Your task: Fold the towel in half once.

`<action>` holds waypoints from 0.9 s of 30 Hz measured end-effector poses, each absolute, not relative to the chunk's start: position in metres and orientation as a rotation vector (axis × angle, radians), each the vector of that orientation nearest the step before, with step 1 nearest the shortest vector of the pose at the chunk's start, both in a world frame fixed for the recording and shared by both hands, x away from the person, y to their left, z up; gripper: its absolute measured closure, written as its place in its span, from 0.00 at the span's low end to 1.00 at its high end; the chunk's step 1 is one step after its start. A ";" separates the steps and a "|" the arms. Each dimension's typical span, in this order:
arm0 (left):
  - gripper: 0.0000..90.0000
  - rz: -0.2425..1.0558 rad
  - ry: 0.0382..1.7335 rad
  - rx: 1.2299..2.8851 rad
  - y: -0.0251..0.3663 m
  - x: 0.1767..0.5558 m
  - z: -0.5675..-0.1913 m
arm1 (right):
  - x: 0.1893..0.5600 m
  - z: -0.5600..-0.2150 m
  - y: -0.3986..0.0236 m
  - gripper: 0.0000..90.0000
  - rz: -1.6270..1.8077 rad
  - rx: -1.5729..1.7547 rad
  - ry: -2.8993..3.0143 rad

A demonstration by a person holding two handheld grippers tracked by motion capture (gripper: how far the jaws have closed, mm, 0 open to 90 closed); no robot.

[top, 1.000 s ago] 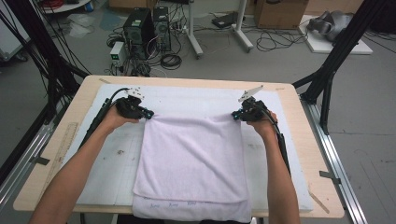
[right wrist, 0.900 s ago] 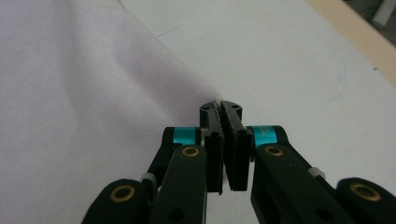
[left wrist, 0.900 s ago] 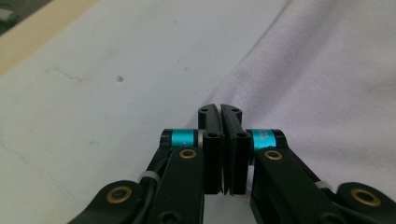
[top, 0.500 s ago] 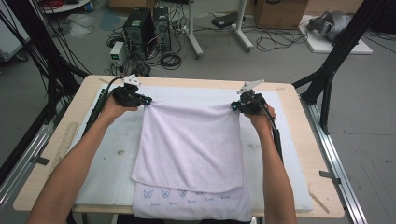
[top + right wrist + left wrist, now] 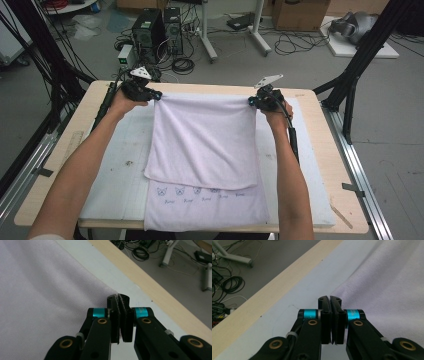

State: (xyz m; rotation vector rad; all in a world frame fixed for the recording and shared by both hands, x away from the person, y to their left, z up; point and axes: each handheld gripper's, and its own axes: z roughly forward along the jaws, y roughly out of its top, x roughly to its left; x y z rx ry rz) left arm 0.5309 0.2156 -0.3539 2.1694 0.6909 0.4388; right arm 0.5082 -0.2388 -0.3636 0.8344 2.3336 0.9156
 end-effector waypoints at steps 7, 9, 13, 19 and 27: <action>0.97 0.479 0.662 2.156 0.216 0.551 -0.341 | 0.514 -0.357 -0.239 0.98 0.956 0.877 2.276; 0.97 0.489 0.650 2.164 0.211 0.555 -0.336 | 0.515 -0.358 -0.242 0.98 0.945 0.884 2.271; 0.97 0.497 0.624 2.171 0.200 0.562 -0.330 | 0.516 -0.357 -0.250 0.98 0.933 0.906 2.239; 0.97 0.491 0.628 2.170 0.192 0.569 -0.336 | 0.518 -0.357 -0.260 0.98 0.943 0.940 2.195; 0.97 0.479 0.658 2.194 0.192 0.571 -0.348 | 0.533 -0.352 -0.253 0.98 0.933 0.931 2.198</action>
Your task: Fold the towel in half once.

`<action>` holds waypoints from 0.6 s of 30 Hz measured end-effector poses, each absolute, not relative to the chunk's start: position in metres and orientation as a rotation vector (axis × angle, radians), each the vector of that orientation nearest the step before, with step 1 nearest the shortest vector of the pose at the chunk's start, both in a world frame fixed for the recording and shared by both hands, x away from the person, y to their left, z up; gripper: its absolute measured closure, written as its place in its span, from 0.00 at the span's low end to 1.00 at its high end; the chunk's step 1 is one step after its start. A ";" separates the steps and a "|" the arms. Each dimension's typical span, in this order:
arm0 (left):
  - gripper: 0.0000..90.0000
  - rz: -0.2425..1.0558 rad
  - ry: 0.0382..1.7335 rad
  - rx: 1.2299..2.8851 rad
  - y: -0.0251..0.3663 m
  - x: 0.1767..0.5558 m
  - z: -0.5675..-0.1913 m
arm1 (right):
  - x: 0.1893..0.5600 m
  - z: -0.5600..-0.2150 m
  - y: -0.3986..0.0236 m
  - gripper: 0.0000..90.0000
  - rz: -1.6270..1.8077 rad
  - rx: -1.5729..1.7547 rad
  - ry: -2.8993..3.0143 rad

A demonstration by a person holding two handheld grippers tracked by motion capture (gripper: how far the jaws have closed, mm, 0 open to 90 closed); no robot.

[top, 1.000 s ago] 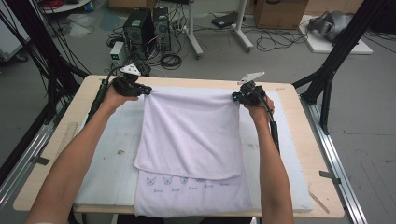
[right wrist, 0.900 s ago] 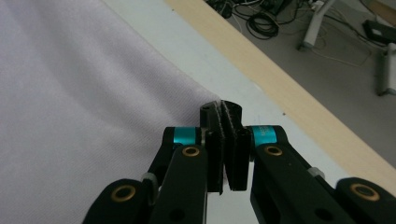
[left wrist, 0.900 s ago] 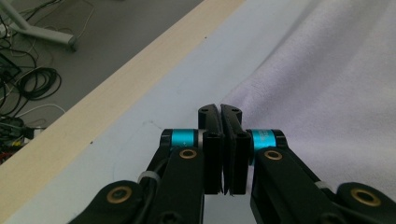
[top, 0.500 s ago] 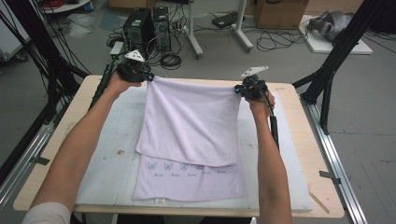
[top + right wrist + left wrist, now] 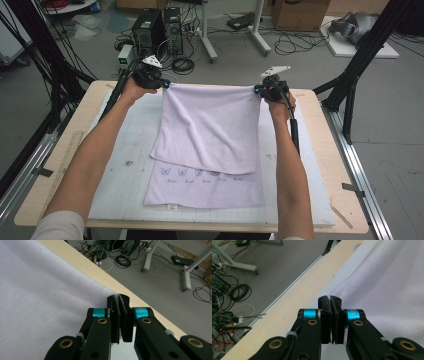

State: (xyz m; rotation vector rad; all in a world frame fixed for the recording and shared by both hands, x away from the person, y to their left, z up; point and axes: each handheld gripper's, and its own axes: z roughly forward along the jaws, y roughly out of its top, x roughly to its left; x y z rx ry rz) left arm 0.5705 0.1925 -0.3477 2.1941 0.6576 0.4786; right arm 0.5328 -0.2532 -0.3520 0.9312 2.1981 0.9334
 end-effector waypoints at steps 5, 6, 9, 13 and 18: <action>0.97 0.483 0.675 2.166 0.195 0.569 -0.360 | 0.542 -0.366 -0.252 0.98 0.915 0.949 2.223; 0.97 0.480 0.678 2.156 0.195 0.569 -0.364 | 0.542 -0.368 -0.251 0.98 0.911 0.962 2.229; 0.97 0.476 0.680 2.178 0.192 0.570 -0.371 | 0.545 -0.373 -0.248 0.98 0.891 0.971 2.237; 0.97 0.478 0.697 2.177 0.187 0.572 -0.377 | 0.547 -0.379 -0.245 0.97 0.865 0.979 2.244; 0.96 0.488 0.764 2.162 0.185 0.575 -0.384 | 0.549 -0.385 -0.244 0.96 0.830 1.035 2.249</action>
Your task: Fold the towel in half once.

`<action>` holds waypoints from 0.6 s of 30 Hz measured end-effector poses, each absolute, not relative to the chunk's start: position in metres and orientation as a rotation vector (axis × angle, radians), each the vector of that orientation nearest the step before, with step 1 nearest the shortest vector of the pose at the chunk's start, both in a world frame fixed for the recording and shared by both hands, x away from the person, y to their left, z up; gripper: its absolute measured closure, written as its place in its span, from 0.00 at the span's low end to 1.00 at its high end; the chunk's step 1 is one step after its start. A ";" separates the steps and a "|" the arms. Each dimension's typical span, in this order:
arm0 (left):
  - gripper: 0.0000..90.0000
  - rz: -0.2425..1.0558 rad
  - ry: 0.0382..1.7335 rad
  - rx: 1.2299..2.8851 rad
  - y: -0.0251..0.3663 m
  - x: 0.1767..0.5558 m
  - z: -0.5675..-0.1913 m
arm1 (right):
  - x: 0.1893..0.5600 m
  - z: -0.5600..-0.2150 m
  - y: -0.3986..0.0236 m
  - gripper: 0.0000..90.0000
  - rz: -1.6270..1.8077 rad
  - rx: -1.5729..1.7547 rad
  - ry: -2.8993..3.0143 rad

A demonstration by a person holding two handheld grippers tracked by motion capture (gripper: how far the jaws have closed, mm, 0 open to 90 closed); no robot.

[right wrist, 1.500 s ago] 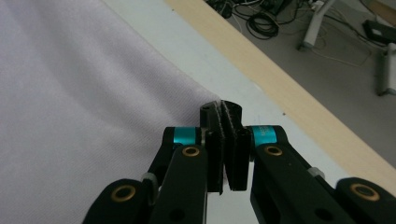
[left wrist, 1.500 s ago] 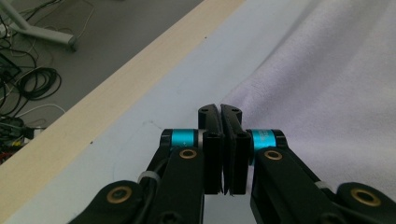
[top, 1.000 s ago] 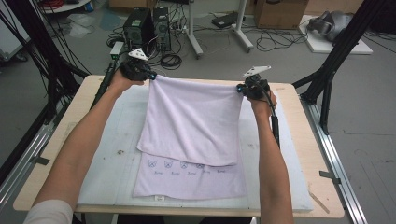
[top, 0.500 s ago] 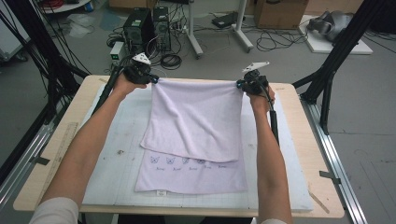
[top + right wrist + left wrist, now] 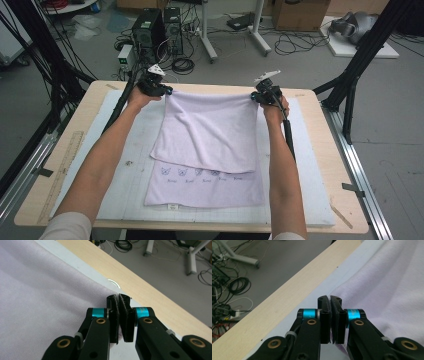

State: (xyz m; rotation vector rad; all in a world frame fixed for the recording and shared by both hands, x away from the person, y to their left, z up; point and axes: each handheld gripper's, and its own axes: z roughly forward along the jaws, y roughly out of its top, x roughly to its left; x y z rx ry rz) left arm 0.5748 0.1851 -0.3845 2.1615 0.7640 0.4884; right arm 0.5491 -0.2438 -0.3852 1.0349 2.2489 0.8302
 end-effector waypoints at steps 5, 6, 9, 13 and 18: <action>0.95 0.494 0.808 2.160 0.182 0.577 -0.392 | 0.550 -0.390 -0.242 0.95 0.813 1.058 2.248; 0.94 0.504 0.824 2.162 0.182 0.578 -0.394 | 0.550 -0.391 -0.241 0.94 0.816 1.073 2.251; 0.84 0.511 0.879 2.169 0.182 0.581 -0.400 | 0.550 -0.392 -0.240 0.87 0.794 1.085 2.241; 0.67 0.511 0.898 2.168 0.186 0.581 -0.402 | 0.548 -0.391 -0.243 0.73 0.848 1.097 2.228; 0.53 0.497 0.768 2.113 0.196 0.568 -0.396 | 0.542 -0.388 -0.253 0.46 0.929 1.112 2.271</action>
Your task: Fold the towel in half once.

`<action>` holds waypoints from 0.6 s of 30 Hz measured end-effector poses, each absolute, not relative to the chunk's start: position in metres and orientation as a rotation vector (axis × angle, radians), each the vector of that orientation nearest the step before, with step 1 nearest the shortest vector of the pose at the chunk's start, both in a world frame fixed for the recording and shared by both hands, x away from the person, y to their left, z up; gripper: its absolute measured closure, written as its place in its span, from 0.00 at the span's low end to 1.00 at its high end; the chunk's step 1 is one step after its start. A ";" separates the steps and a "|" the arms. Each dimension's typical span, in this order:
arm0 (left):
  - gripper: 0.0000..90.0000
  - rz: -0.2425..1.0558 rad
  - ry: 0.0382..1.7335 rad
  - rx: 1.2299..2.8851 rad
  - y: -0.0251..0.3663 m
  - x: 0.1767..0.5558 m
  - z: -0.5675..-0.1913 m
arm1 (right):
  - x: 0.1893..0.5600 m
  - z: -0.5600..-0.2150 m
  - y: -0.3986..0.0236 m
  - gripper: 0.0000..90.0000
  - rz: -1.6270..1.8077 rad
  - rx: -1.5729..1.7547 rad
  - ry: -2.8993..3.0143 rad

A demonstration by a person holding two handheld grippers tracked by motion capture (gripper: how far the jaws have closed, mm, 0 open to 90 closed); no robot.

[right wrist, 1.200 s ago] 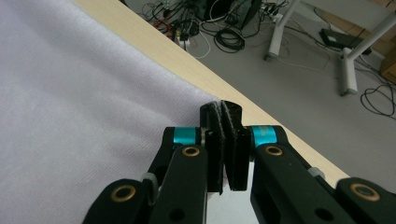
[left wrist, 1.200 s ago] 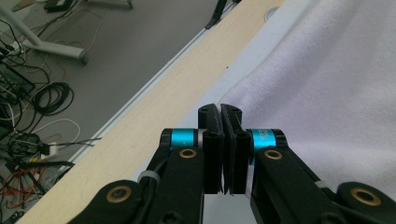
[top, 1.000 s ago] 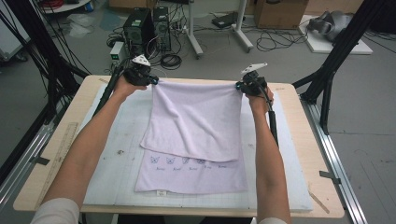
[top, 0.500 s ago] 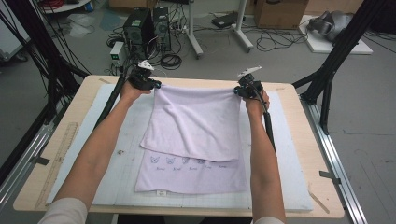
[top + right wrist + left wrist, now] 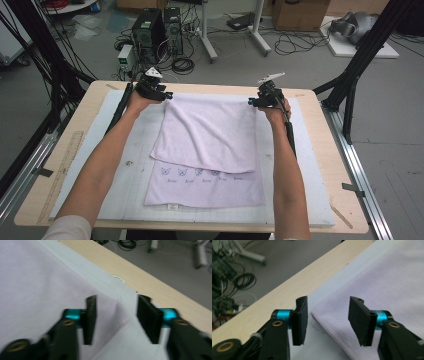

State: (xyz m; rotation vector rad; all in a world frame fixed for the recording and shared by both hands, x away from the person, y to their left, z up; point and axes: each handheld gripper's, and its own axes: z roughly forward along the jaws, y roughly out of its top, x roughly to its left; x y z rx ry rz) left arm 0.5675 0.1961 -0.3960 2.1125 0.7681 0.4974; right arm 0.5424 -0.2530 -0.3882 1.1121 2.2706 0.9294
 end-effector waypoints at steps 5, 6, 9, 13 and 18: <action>0.33 0.438 0.694 2.068 0.206 0.552 -0.384 | 0.533 -0.377 -0.254 0.15 1.015 1.101 2.302; 0.28 0.396 0.688 2.066 0.208 0.549 -0.382 | 0.530 -0.375 -0.252 0.11 1.018 1.080 2.314; 0.06 0.333 0.659 2.076 0.208 0.540 -0.374 | 0.522 -0.367 -0.249 0.07 1.042 1.007 2.372; 0.02 0.313 0.562 2.091 0.207 0.525 -0.362 | 0.509 -0.359 -0.246 0.02 1.112 0.922 2.373; 0.02 0.299 0.471 2.098 0.209 0.506 -0.347 | 0.490 -0.355 -0.251 0.02 1.159 0.873 2.388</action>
